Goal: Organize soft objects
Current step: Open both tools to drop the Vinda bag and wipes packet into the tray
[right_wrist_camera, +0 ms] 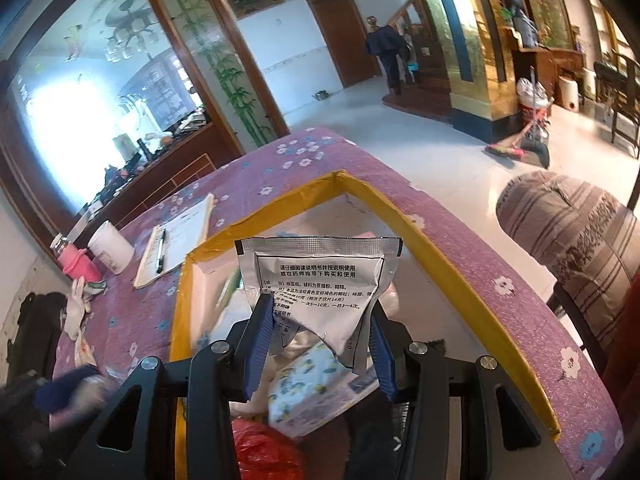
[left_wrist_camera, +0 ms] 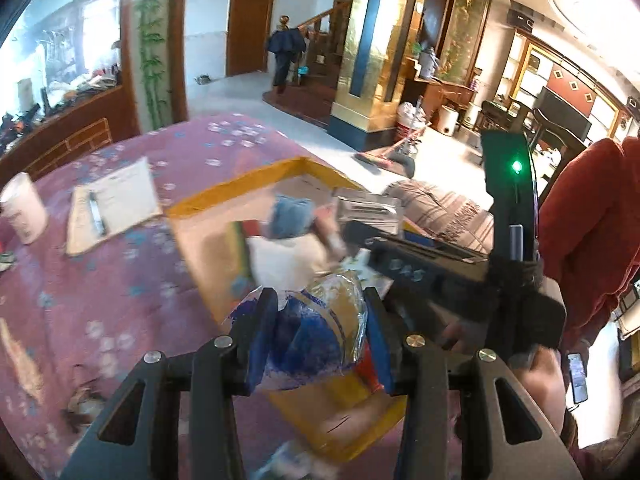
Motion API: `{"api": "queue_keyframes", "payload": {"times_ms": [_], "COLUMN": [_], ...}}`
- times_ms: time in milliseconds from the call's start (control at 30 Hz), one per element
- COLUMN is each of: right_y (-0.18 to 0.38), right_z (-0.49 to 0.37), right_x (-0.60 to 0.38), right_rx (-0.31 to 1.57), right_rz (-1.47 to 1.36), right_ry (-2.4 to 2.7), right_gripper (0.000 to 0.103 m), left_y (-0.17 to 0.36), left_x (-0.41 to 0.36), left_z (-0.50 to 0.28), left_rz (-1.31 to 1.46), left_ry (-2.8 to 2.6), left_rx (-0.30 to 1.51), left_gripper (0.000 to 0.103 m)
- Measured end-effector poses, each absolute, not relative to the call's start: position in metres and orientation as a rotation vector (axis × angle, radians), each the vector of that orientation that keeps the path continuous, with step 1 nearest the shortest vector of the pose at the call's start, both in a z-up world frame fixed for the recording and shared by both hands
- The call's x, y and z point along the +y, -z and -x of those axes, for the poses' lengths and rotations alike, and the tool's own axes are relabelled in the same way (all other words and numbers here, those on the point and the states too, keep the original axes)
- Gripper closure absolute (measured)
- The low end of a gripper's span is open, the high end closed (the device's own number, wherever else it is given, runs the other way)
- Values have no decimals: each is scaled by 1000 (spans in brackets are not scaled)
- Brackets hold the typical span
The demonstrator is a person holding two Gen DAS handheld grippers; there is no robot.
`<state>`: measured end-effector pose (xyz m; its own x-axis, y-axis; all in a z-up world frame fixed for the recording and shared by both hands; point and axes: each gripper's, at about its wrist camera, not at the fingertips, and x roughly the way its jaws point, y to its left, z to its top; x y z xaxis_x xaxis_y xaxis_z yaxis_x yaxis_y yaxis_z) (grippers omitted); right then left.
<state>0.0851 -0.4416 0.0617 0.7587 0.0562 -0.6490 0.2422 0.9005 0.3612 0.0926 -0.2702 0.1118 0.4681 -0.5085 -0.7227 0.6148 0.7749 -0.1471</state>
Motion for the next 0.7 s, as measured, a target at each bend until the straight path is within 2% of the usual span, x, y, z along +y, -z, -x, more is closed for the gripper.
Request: {"api": "queue_keyframes", "payload": {"times_ms": [200, 267, 333, 400, 467, 700], "right_y": [-51, -49, -49, -51, -55, -80], "right_z": [-88, -89, -90, -89, -84, -68], "right_x": [-459, -460, -457, -457, -459, -453], "right_rx": [748, 760, 765, 756, 731, 584], "right_rz": [-497, -505, -502, -507, -512, -495], "right_ry": [150, 145, 137, 134, 149, 105], "right_gripper": [53, 52, 51, 40, 32, 31], "left_y": [-76, -73, -73, -77, -82, -107], "left_x": [-299, -301, -299, -291, -282, -237], "left_z": [-98, -96, -95, -95, -93, -49], "left_rz": [-133, -139, -139, -117, -99, -144], "left_ry": [700, 706, 705, 699, 699, 671], "left_rx": [891, 880, 887, 882, 870, 792], "left_gripper": [59, 53, 40, 30, 29, 27]}}
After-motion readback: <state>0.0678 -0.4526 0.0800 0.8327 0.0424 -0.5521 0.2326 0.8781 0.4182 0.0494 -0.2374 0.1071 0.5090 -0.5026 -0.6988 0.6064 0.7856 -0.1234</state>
